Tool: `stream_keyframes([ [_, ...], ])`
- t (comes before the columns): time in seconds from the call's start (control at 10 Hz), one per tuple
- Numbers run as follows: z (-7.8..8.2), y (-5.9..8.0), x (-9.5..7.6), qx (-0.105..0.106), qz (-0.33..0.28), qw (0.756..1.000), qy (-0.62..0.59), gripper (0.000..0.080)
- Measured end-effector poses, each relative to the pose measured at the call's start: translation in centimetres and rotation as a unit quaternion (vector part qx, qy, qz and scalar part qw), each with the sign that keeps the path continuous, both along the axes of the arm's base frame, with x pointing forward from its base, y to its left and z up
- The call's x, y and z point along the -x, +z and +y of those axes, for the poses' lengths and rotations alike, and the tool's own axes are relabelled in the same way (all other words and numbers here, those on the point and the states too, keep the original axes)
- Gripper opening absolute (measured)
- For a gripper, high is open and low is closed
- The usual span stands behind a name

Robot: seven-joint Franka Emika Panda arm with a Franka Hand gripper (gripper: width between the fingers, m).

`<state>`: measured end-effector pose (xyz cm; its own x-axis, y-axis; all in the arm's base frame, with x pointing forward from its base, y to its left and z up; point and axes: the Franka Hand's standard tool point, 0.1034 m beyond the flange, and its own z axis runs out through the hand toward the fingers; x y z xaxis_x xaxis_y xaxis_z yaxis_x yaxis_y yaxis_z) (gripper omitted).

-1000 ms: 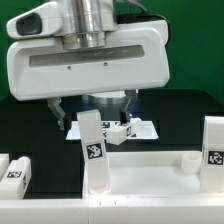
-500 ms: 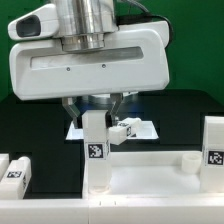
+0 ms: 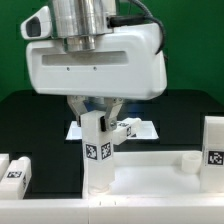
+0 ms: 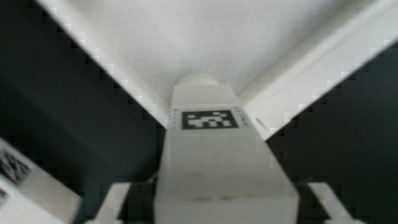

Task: Assemble desk

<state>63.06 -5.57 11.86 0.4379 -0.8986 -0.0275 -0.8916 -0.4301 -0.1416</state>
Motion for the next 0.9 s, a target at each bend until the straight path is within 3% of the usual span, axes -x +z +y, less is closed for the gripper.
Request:
stream_keyframes([
  [0.3, -0.32, -0.03, 0.24, -0.027, 0.004, 0.992, -0.12, 0.0287],
  [0.4, -0.23, -0.06, 0.23, -0.032, 0.006, 0.989, -0.144, 0.0374],
  [0.5, -0.19, -0.12, 0.25, -0.031, 0.005, 0.991, -0.131, 0.0374],
  [0.6, -0.24, -0.13, 0.34, -0.02, 0.003, 0.997, -0.069, 0.0525],
  [0.7, -0.17, -0.07, 0.39, -0.01, -0.001, 1.0, 0.029, 0.0611],
  [0.9, 0.22, -0.14, 0.61, -0.001, -0.006, 0.988, 0.155, 0.0638],
])
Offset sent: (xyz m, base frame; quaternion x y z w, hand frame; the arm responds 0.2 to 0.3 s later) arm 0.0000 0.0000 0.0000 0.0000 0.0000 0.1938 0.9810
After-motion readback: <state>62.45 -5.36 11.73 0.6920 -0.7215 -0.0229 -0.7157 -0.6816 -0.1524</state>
